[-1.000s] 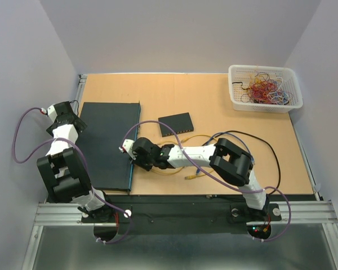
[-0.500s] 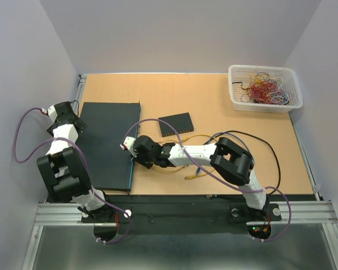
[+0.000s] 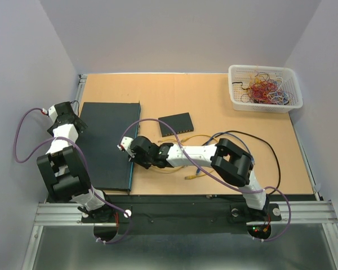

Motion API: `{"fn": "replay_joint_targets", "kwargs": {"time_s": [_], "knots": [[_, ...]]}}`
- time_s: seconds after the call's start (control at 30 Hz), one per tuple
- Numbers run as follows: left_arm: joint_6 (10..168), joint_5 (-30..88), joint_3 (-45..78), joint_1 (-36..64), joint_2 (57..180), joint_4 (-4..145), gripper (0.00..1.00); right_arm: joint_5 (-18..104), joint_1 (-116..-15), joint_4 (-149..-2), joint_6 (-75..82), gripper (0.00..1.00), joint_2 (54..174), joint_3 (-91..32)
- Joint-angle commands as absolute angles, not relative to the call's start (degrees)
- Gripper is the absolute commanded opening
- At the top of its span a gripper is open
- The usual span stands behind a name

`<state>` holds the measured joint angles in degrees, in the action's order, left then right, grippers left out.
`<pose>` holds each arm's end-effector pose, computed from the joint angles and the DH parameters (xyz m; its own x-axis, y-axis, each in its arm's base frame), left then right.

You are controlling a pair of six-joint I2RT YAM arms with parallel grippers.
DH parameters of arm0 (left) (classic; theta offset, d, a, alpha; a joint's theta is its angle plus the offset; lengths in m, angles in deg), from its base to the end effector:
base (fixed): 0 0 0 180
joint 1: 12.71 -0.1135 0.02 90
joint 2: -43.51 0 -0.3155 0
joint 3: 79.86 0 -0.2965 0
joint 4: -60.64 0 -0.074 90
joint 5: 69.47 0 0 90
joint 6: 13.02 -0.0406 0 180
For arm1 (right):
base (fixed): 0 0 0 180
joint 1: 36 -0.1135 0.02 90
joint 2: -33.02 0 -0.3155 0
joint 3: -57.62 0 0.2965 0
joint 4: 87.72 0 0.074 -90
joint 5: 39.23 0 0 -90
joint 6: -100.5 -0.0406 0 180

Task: Insert the plug into the switch port

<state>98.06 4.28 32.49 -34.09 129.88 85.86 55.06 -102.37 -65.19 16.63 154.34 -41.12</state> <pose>0.3331 0.1426 0.2548 -0.4095 -0.5312 -0.7417 -0.7340 0.6746 -0.0778 0.2187 0.4922 0.1881 -0.1871 -0.6932 -0.6961 -0.9176 0.3762 -0.1281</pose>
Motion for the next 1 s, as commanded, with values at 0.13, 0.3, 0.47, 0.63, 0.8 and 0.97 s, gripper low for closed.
{"fn": "replay_joint_targets", "kwargs": {"time_s": [0.13, 0.3, 0.47, 0.63, 0.8, 0.97], "knots": [[97.99, 4.01, 31.15, -34.33, 129.21, 85.68, 0.89, 55.07, -104.02, -67.7, 15.24, 0.0, 154.66, -44.67], [98.08, 4.09, 31.15, -34.33, 129.21, 85.68, 0.89, 55.25, -104.02, -67.17, 14.19, 0.01, 156.15, -44.67], [98.08, 4.44, 30.98, -34.42, 129.21, 85.68, 0.89, 54.19, -104.73, -67.08, 13.75, 0.0, 155.89, -44.41], [98.08, 4.53, 31.33, -34.42, 128.77, 85.33, 0.89, 54.11, -105.78, -66.91, 13.84, 0.0, 156.07, -45.72], [98.08, 4.62, 31.15, -34.33, 129.03, 85.5, 0.88, 54.02, -106.92, -66.38, 14.53, 0.01, 155.02, -46.17], [98.08, 4.71, 31.5, -34.33, 128.68, 85.24, 0.89, 55.33, -107.19, -66.2, 15.77, 0.0, 153.87, -45.37]]}}
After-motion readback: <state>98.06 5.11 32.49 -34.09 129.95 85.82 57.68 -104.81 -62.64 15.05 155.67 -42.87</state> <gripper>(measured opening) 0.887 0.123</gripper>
